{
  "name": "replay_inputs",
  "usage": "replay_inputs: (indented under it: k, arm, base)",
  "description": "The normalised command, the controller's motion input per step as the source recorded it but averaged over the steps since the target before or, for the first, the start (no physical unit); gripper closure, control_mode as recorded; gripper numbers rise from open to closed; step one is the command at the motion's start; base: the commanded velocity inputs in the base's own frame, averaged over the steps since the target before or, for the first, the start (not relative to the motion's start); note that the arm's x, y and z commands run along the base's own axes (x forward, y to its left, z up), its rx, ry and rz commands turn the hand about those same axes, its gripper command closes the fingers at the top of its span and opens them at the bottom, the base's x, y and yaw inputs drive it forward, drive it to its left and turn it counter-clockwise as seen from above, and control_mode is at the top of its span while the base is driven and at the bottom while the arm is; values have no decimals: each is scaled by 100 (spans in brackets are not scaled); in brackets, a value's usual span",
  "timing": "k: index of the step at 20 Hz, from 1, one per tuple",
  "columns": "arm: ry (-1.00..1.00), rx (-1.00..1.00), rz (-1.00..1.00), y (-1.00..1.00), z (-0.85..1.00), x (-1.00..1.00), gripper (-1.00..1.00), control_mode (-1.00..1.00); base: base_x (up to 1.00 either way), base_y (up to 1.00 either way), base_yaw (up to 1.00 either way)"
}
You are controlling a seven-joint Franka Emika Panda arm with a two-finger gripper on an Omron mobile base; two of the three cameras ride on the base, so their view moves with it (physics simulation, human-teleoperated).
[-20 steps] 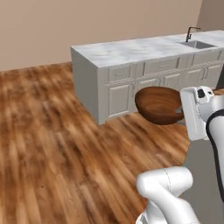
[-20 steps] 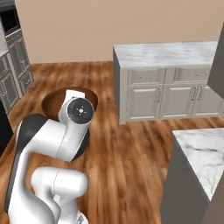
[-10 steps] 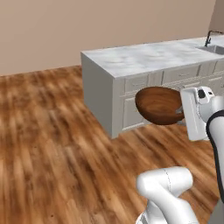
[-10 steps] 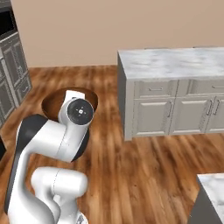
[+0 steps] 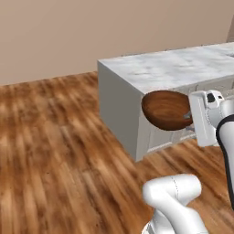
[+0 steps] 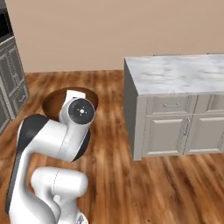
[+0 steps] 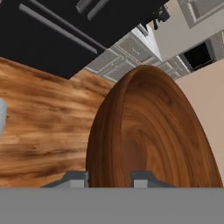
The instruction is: Pick up the bowls from the cabinet and place each bowl in front of a stool on the dining counter.
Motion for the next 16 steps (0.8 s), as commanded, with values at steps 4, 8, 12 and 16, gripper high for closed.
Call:
replay_inputs:
  k: [4, 8, 12, 16]
  arm:
    - [0, 0, 0, 0, 0, 0, 100, 100]
    - [0, 0, 0, 0, 0, 0, 100, 100]
    - [0, 0, 0, 0, 0, 0, 100, 100]
    - [0, 0, 0, 0, 0, 0, 100, 100]
  base:
    - [100, 93, 0]
    - [100, 64, 0]
    - [100, 46, 0]
    - [100, 41, -2]
